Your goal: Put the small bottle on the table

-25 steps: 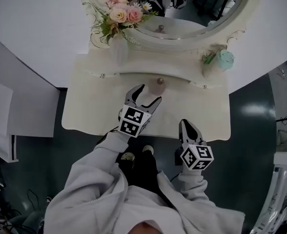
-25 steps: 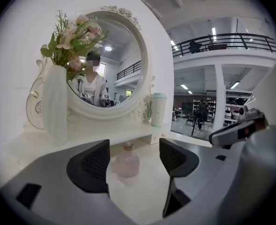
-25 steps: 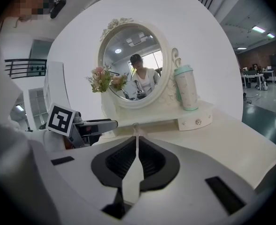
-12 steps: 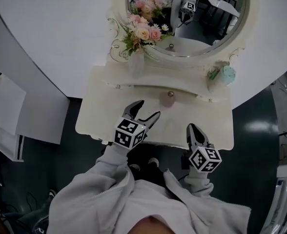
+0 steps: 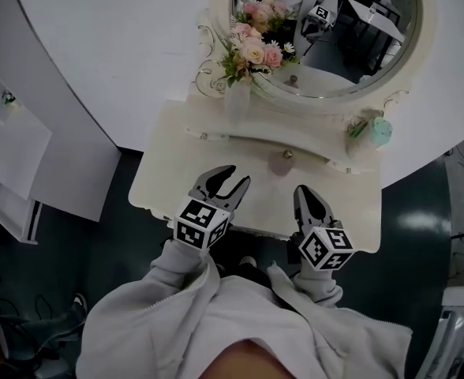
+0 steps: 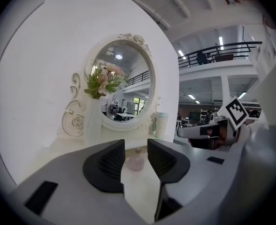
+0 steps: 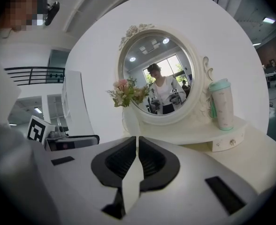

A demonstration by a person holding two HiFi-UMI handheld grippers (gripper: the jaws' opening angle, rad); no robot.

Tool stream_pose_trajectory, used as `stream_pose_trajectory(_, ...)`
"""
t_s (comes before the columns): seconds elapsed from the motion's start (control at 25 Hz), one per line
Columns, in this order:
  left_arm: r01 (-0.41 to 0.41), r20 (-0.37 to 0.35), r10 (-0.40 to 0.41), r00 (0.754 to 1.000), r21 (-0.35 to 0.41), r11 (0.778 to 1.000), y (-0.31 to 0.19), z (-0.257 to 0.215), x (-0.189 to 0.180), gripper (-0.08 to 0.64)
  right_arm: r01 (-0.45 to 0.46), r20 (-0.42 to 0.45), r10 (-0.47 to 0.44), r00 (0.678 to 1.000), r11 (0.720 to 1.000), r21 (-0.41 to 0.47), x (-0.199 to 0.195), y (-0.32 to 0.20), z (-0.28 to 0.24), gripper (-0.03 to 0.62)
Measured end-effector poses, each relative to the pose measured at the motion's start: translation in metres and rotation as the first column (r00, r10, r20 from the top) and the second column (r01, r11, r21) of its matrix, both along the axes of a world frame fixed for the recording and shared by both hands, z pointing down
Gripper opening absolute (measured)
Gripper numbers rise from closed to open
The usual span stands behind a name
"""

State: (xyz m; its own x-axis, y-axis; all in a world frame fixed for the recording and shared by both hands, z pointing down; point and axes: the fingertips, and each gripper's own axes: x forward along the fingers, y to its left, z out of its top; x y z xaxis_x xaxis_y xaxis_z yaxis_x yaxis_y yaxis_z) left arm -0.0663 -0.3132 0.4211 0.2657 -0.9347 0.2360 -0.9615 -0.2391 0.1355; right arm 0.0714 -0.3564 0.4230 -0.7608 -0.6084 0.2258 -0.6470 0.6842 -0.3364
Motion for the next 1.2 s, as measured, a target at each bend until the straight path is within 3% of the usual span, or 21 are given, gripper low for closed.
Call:
stream_pose_trajectory(0.28, 0.08, 0.006, -0.081, 0.997, 0.018, 0.997, 0.013, 0.006, -0.013, 0.027, 0.102, -0.072, -0.099, 0.993, 0.994, 0.048, -0.034, 0.009, 0.007, 0.04)
stream_pose_trajectory(0.44, 0.07, -0.019, -0.07, 0.997, 0.015, 0.997, 0.025, 0.012, -0.011, 0.018, 0.164, -0.107, -0.153, 0.982, 0.982, 0.094, -0.049, 0.017, 0.004, 0.04)
stream_pose_trajectory(1.2, 0.057, 0.036, -0.059, 0.998, 0.036, 0.998, 0.038, 0.01, -0.01, 0.015, 0.22, -0.157, -0.191, 0.969, 0.956, 0.196, -0.067, 0.019, -0.017, 0.035)
